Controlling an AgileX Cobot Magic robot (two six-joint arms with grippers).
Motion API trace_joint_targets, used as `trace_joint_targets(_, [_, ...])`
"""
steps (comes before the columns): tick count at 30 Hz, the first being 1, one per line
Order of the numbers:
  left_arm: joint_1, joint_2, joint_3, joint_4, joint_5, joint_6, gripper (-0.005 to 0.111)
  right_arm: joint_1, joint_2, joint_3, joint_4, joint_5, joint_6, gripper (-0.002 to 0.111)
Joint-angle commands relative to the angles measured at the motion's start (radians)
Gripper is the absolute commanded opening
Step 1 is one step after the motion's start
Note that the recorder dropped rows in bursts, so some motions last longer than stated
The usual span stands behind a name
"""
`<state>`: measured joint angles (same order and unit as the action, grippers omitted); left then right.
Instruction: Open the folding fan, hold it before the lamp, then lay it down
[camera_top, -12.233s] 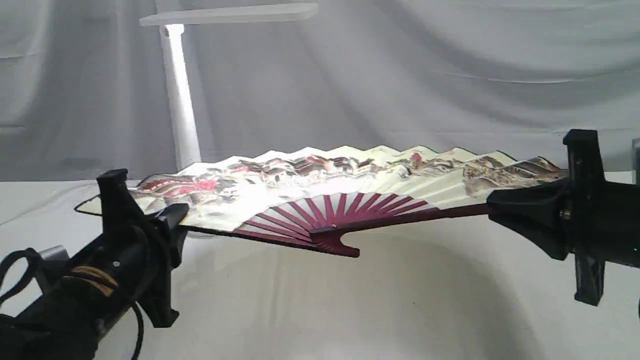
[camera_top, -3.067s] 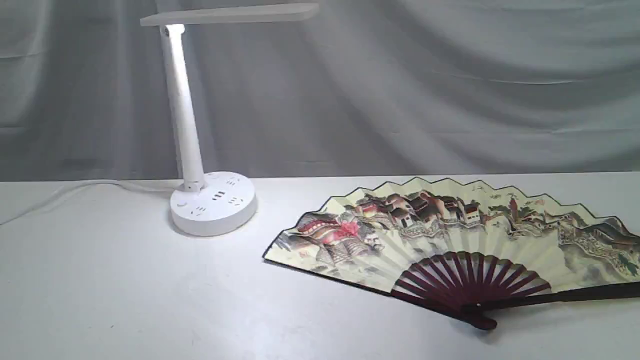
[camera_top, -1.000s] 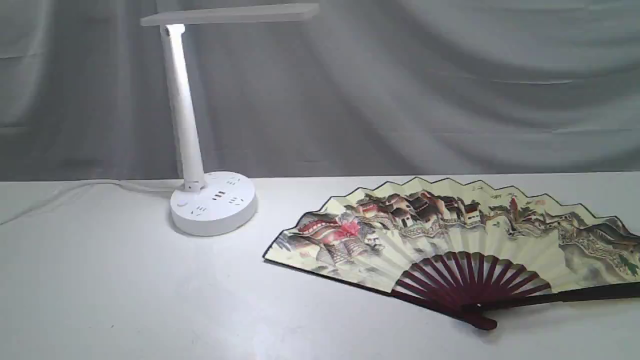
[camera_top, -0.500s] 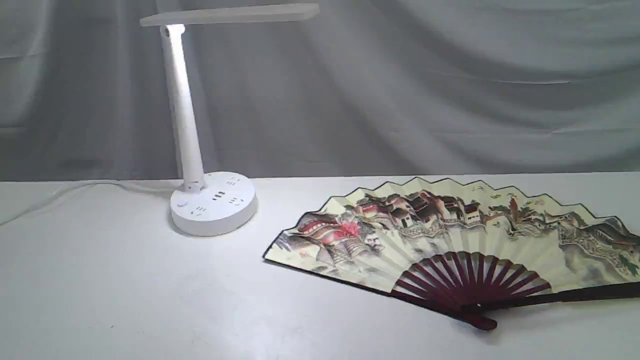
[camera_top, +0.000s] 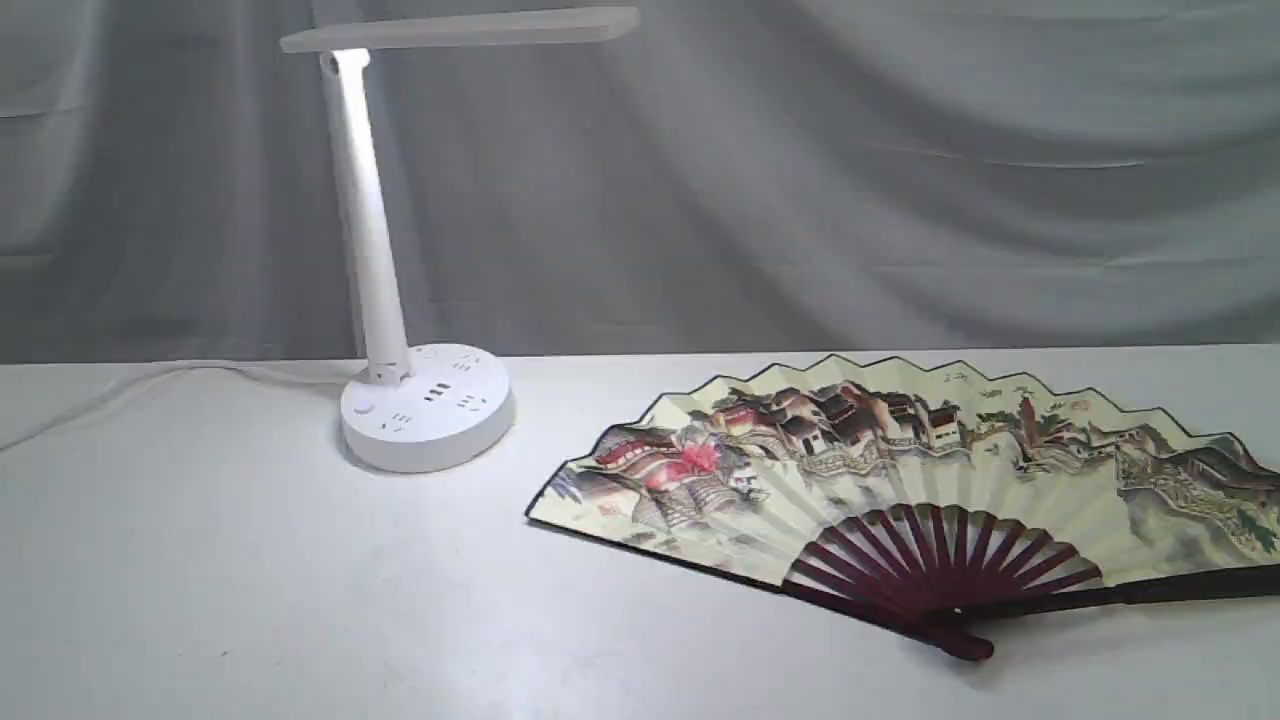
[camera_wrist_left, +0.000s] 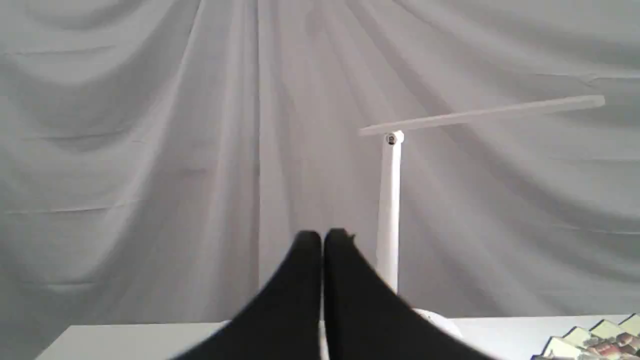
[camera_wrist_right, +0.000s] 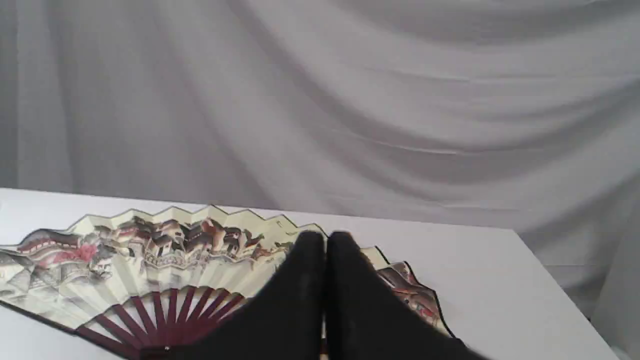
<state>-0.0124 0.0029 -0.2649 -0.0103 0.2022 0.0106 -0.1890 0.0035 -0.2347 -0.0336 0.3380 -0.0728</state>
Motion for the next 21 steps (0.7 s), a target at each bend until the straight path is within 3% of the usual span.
trace_joint_targets(1, [-0.003, -0.003, 0.050, -0.009, -0.028, -0.011, 0.000, 0.003, -0.003, 0.050, 0.012, -0.091, -0.015, 0.000])
trace_joint_targets(9, [-0.003, -0.003, 0.210, -0.002, -0.075, -0.011, 0.000, 0.003, -0.003, 0.182, 0.048, -0.147, -0.009, 0.000])
trace_joint_targets(14, [-0.003, -0.003, 0.265, -0.012, -0.112, -0.011, 0.000, 0.003, -0.003, 0.235, 0.054, -0.094, -0.009, 0.000])
trace_joint_targets(21, [-0.003, -0.003, 0.265, -0.016, 0.022, -0.011, 0.000, 0.003, -0.003, 0.235, 0.072, -0.106, -0.002, 0.000])
